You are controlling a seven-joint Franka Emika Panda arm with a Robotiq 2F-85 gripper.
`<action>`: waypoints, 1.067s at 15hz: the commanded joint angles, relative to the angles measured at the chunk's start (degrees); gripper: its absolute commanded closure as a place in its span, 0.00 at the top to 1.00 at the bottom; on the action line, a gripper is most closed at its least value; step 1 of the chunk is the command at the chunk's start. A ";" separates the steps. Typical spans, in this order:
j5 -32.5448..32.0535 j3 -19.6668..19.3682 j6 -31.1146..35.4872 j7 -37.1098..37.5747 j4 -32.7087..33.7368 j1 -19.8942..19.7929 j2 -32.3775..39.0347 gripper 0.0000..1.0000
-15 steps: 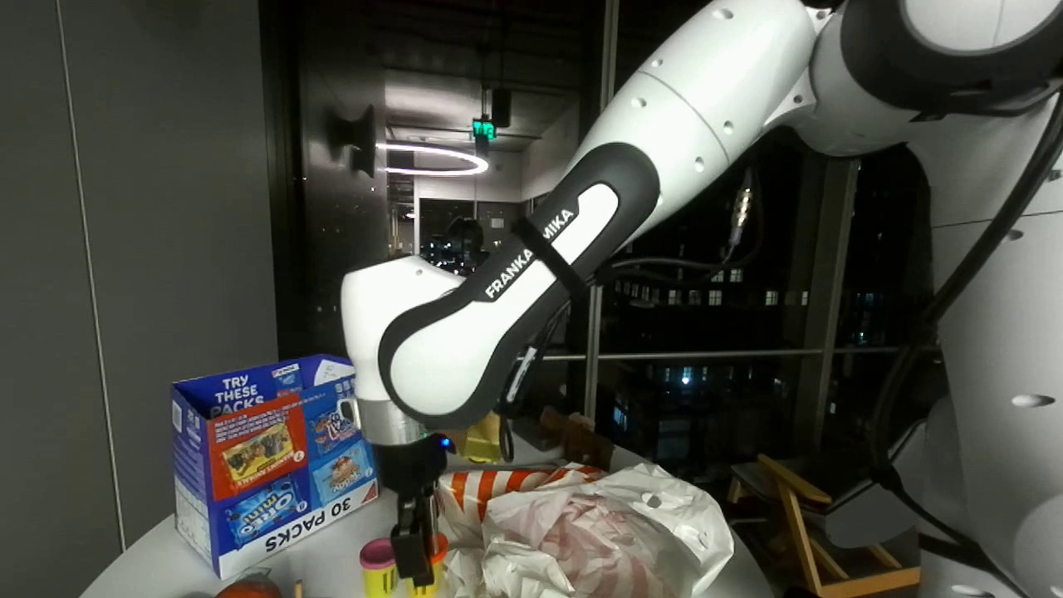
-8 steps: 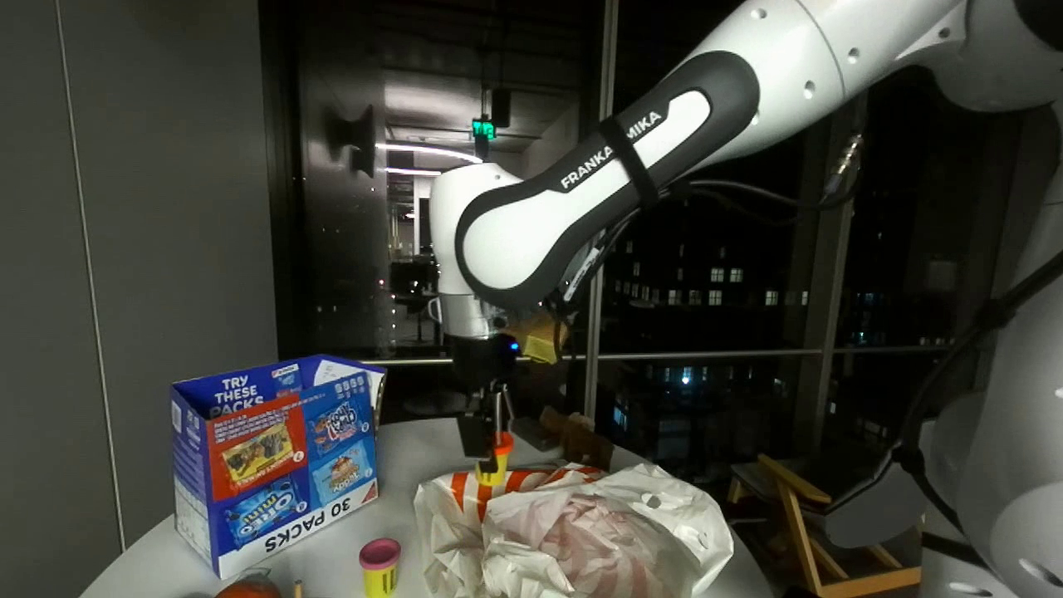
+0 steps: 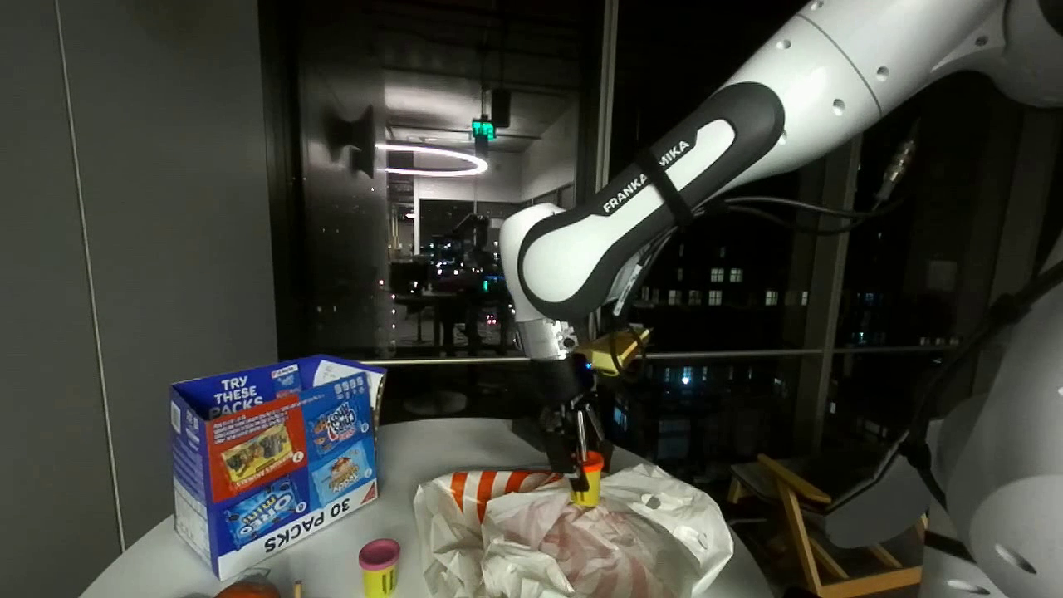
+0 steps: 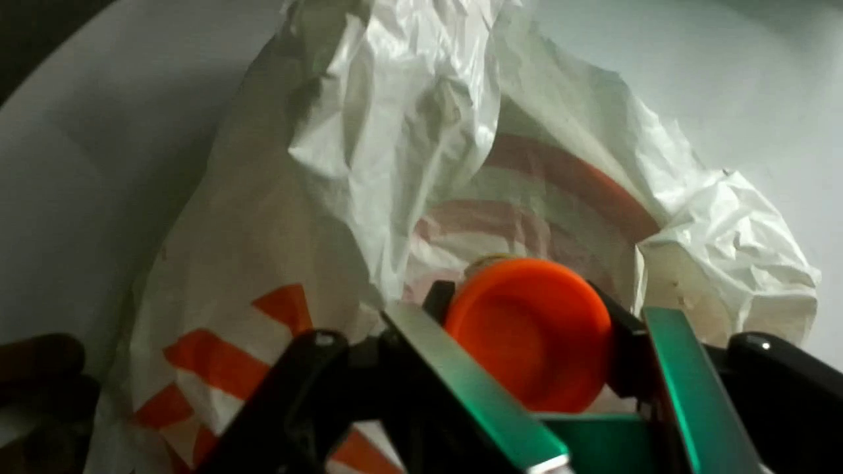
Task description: Put the two yellow containers in the plastic, then lift the plastic
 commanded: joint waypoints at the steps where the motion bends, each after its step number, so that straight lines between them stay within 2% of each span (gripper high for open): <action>1: 2.36 -0.55 1.36 -1.39 -1.72 -0.03 2.34 0.24; 7: 1.03 -1.60 13.36 -0.90 -2.69 -1.91 11.27 0.24; 8: 1.51 -1.86 14.15 -0.75 -2.37 -2.33 12.79 0.74; 9: 2.19 -2.02 14.72 -1.19 -2.07 -2.58 14.01 0.75; 12: 1.97 -2.17 15.36 -0.62 -1.98 -3.19 14.45 0.97; 16: 0.48 -1.32 11.46 0.52 -3.57 -2.56 5.47 1.00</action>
